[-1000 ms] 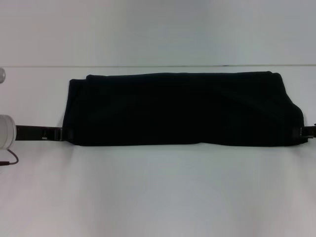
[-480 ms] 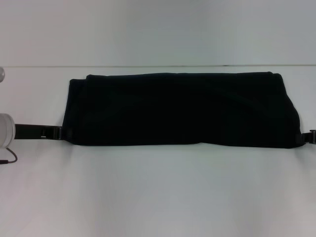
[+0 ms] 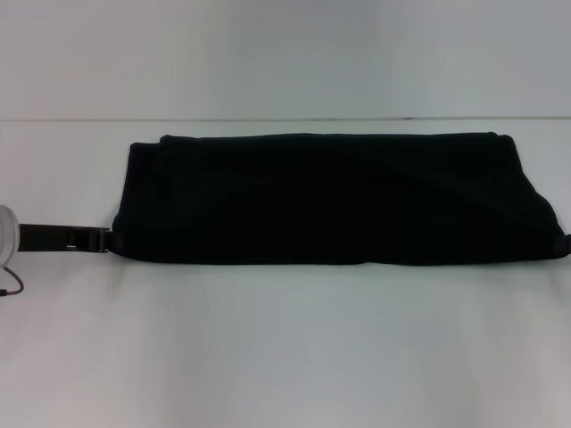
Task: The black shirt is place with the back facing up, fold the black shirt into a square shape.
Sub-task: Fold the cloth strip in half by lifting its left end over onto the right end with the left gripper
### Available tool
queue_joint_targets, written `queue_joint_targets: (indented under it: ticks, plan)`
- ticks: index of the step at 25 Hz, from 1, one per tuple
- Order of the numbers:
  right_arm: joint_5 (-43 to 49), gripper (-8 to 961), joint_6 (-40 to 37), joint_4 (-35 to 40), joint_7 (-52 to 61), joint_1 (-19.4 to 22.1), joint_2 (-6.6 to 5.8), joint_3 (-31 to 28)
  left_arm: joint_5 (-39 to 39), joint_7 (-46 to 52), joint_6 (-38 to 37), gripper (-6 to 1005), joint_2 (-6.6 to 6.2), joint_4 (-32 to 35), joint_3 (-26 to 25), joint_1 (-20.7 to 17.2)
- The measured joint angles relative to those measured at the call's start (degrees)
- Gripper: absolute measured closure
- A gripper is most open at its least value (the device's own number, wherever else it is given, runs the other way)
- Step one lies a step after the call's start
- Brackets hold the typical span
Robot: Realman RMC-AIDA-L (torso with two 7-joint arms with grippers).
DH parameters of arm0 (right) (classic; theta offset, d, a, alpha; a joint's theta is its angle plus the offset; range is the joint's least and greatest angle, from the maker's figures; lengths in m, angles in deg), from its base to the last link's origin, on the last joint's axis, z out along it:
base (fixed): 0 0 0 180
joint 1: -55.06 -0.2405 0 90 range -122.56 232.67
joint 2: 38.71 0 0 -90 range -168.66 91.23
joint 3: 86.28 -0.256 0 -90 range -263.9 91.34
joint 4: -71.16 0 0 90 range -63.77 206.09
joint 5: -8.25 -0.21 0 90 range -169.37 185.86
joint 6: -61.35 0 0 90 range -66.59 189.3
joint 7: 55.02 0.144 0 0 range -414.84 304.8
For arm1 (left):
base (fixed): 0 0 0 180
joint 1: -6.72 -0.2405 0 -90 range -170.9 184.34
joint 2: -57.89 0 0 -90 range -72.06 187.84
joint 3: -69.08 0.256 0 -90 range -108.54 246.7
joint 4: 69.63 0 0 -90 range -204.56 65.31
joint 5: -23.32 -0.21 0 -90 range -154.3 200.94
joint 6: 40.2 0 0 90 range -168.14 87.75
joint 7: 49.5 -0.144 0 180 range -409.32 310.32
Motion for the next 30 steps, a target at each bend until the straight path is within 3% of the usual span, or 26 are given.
queue_joint_targets:
  ticks: [18, 24, 27, 30]
  plan:
    - [-0.3, 926, -1.3, 0.3, -0.2, 1.4, -0.48, -0.8, -0.8, 0.6, -3.2, 1001, -0.88, 1.6, -0.3, -0.1]
    - [-0.6, 923, -6.1, 4.1, -0.8, 2.0, 0.2, -3.8, -0.8, 2.8, -5.7, 973, -1.16, 3.8, -0.6, -0.4]
    - [-2.8, 793, -10.2, 6.6, -1.2, 2.9, 0.36, -5.8, -0.8, 4.4, -6.2, 932, -0.91, 5.7, -0.6, -1.2]
    - [-9.3, 627, -15.0, 7.8, -3.8, 4.6, 0.29, -6.6, -0.8, 6.3, -8.3, 825, -1.03, 6.9, -0.6, -1.8]
